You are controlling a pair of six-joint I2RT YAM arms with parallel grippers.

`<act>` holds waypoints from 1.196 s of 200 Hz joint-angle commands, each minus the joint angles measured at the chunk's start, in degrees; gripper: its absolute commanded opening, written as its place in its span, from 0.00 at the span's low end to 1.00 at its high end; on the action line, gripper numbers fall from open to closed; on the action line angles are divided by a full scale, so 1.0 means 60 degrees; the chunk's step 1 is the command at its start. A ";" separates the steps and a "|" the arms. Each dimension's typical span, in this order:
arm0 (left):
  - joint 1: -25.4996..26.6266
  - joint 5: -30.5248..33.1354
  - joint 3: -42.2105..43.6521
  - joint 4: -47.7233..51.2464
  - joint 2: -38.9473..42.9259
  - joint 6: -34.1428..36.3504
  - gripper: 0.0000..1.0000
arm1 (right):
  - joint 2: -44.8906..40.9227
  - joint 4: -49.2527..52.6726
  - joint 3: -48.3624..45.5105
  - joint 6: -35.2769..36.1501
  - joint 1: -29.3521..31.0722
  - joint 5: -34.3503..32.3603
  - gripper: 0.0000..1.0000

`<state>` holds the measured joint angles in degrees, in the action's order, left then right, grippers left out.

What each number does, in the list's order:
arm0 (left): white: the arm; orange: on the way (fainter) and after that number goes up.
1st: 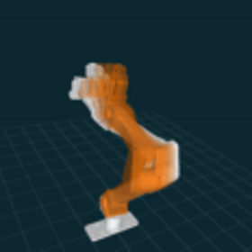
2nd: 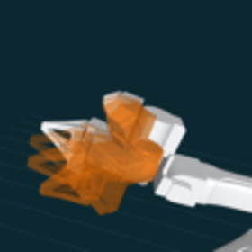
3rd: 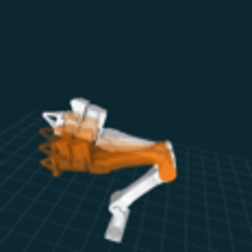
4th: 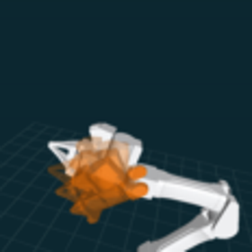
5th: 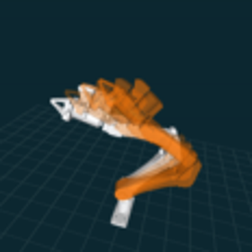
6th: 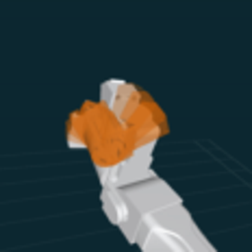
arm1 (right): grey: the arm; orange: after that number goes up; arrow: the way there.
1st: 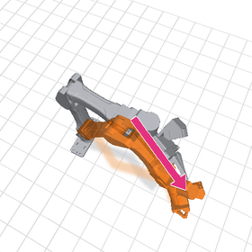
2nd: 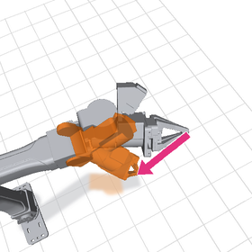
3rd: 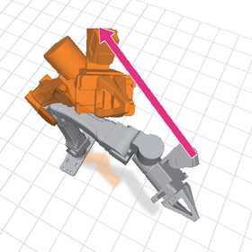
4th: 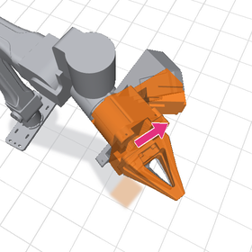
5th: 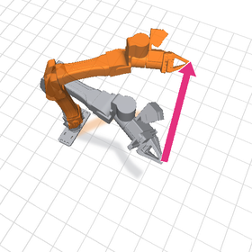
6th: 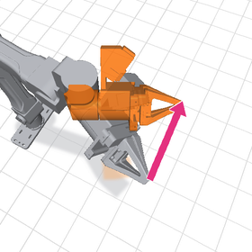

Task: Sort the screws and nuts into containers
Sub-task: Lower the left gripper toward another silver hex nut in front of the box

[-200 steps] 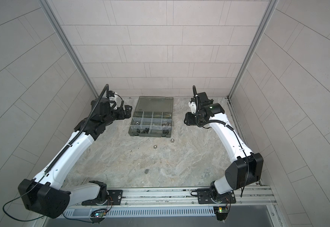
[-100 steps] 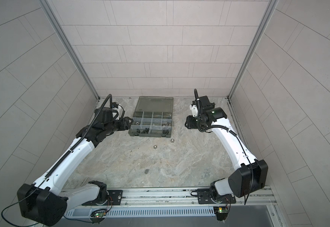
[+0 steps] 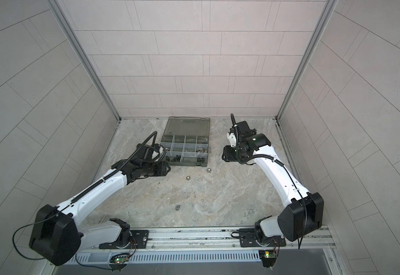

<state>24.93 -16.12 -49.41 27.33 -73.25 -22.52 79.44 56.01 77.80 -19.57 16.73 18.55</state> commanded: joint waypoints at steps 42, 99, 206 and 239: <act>0.1240 0.0247 -0.1522 0.0519 -0.2589 0.0432 0.53 | -0.0907 0.0261 -0.0545 0.0010 0.0024 -0.0415 0.49; 0.1647 0.0169 -0.2414 0.0724 -0.3976 0.0643 0.51 | -0.1575 0.0158 -0.1126 -0.0085 -0.0078 -0.0701 0.49; 0.1853 0.0055 -0.3457 0.1038 -0.5454 0.1042 0.49 | -0.1697 0.0269 -0.1333 -0.0019 -0.0357 -0.0645 0.50; 0.1888 -0.0005 -0.3516 0.1157 -0.5617 0.1087 0.48 | -0.1642 0.0277 -0.1482 -0.0007 -0.0357 -0.0491 0.51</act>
<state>35.79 -15.66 -69.14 32.05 -105.93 -17.02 70.48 56.40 69.82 -19.73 14.83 15.27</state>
